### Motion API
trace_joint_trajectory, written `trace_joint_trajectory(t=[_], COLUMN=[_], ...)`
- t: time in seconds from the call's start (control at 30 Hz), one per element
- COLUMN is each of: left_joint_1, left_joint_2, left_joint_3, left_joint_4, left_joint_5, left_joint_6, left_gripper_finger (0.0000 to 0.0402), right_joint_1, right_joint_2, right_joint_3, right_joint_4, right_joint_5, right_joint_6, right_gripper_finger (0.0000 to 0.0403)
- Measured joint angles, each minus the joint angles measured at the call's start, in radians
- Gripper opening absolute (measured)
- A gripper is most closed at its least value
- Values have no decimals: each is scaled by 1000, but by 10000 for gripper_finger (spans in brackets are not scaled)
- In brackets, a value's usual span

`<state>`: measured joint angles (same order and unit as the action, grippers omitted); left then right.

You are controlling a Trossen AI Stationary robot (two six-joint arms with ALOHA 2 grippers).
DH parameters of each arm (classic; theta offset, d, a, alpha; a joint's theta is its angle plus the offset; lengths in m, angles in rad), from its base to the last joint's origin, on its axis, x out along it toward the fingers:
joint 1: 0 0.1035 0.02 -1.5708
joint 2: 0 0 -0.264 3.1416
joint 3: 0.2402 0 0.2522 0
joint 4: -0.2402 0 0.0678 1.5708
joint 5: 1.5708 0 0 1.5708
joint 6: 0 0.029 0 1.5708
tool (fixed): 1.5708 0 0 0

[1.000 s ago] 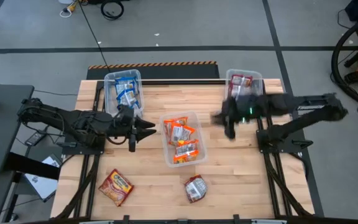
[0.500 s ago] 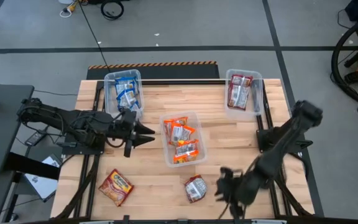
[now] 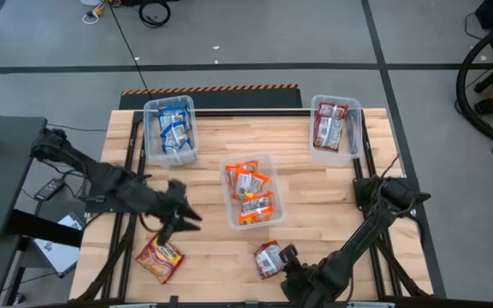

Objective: Sort Maruchan noodles
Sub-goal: Put the red noodle pack into the right transparent bin

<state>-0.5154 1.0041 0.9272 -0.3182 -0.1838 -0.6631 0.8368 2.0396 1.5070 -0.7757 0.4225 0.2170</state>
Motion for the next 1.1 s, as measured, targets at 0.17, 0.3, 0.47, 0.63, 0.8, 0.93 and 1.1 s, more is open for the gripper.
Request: trace_joint_trajectory(t=[0.17, 0.3, 0.47, 0.63, 0.8, 0.93, 1.1], left_joint_1=[-122, -212, -250, -238, -209, -165, -90], left_joint_2=[96, 191, 334, 506, 661, 748, 793], left_joint_3=[-1, -1, -1, -1, -1, -1, -1], left_joint_4=[-144, -182, -190, -127, 38, 189, 312], left_joint_5=[-3, -17, -162, -233, -241, -242, -260], left_joint_6=[-167, -220, -187, -44, 124, 269, 360], left_gripper_finger=[149, 149, 149, 149, 149, 149, 149], right_joint_1=[5, 11, 16, 26, 20, 11, 2], right_joint_2=[56, 53, 61, 70, 70, 70, 70], right_joint_3=[0, -3, -4, -50, -97, -102, -103], right_joint_4=[-6, -16, -40, -36, 20, 89, 136], right_joint_5=[29, 110, 138, 205, 205, 239, 267], right_joint_6=[-94, -141, -181, -247, -310, -405, -431], right_gripper_finger=[152, 188, 224, 233, 230, 229, 229])
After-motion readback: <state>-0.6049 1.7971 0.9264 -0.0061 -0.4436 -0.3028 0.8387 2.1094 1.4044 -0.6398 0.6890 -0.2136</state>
